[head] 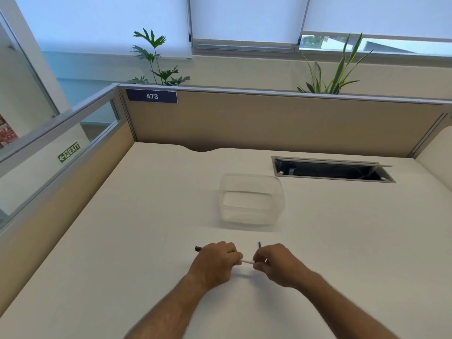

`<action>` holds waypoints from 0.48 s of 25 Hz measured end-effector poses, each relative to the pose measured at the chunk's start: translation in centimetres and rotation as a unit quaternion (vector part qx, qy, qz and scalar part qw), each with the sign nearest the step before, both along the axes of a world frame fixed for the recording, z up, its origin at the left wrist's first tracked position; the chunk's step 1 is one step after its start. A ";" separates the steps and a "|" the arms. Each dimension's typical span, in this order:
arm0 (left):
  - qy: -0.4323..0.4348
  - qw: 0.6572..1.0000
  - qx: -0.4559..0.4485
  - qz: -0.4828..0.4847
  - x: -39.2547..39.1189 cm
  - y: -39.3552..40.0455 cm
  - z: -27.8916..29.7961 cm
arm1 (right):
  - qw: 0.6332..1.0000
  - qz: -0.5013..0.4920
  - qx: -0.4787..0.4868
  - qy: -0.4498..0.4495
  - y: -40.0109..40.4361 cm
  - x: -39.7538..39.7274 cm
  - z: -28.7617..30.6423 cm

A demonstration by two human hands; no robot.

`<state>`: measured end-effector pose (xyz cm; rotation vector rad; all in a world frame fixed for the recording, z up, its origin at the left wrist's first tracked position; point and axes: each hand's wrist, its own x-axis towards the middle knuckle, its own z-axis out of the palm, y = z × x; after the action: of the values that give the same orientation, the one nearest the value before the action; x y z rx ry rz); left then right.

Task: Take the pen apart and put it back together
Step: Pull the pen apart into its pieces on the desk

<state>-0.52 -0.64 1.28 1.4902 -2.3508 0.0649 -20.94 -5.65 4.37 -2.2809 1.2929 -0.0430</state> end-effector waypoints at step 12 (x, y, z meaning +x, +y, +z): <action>-0.037 0.998 -0.038 -0.022 -0.5 -0.9 1.7 | 0.995 0.046 -0.086 0.019 -1.6 -0.2 0.3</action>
<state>-1.06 -1.50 3.01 1.4229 -2.4104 0.1986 -21.19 -7.26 4.69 -2.4956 1.2428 -0.0823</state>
